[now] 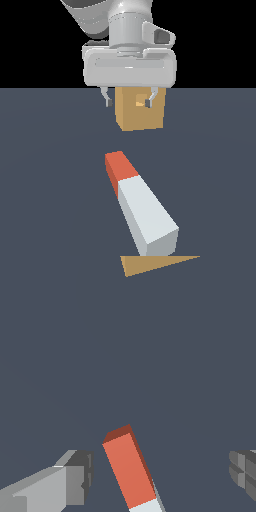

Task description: Insert the peg into the horizontal hole in a box.

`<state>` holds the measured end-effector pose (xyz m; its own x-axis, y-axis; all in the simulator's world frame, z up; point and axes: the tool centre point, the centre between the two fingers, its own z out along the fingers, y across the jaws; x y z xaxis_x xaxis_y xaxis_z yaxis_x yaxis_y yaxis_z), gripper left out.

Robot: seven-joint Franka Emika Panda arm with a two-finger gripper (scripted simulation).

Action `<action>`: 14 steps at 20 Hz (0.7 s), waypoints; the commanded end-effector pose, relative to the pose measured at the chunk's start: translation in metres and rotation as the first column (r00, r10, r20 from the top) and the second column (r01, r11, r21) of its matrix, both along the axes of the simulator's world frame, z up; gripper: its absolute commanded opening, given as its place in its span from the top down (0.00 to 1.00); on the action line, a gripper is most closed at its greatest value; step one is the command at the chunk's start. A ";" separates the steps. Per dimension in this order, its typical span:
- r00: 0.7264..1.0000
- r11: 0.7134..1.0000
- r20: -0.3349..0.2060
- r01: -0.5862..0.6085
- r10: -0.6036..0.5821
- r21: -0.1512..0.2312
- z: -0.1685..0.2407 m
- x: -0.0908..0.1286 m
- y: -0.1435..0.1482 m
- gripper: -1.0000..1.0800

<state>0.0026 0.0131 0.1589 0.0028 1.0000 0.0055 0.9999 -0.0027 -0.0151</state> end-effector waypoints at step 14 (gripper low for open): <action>0.998 0.998 0.003 -0.068 0.068 -0.001 -0.015 -0.003 -0.030 0.04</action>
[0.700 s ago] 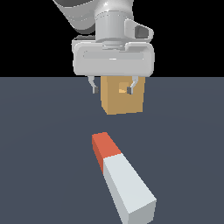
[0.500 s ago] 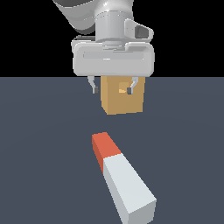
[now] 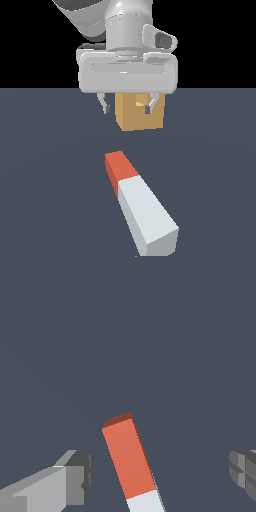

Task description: Insert the peg into the horizontal hole in a box.

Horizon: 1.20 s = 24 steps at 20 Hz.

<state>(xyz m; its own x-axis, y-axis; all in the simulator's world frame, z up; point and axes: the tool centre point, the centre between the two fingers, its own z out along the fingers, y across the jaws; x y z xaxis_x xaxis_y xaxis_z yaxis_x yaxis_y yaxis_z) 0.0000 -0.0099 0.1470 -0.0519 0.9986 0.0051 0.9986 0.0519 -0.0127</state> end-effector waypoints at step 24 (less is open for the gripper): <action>0.951 0.951 0.012 -0.310 0.310 -0.004 -0.071 0.016 -0.139 0.04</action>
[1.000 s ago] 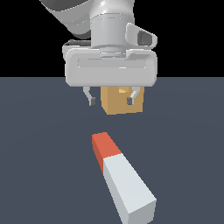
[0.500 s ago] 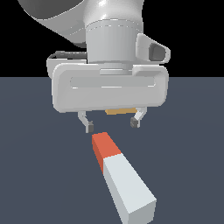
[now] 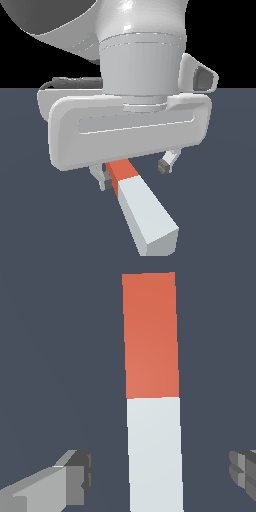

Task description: Insert the peg into the horizontal hole in a box.

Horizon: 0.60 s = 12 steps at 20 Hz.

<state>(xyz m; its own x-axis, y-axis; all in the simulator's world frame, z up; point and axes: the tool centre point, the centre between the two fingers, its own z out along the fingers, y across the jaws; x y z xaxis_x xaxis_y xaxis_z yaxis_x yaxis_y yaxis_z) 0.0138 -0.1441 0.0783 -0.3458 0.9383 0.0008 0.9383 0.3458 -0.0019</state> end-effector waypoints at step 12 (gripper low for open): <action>1.000 1.000 0.001 -0.031 0.031 0.000 -0.012 0.005 -0.013 0.04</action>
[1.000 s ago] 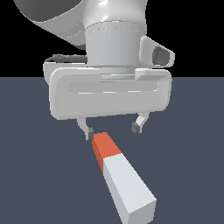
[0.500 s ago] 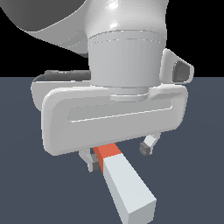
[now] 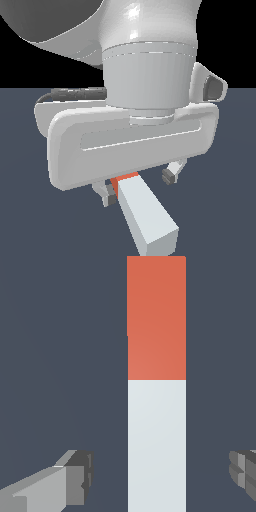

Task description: Insert the peg into the horizontal hole in a box.

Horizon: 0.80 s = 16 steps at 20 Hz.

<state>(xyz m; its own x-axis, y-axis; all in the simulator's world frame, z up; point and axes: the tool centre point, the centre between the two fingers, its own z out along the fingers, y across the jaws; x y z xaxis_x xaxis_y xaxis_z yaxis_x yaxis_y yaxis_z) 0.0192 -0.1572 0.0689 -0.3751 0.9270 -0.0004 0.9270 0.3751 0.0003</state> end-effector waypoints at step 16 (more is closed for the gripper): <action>1.000 1.000 0.000 -0.004 0.004 0.000 -0.048 0.001 0.000 1.00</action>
<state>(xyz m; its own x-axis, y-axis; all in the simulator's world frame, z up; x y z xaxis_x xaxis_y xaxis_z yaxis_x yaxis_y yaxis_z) 0.0199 -0.1570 0.0212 -0.3786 0.9255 0.0007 0.9255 0.3786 -0.0007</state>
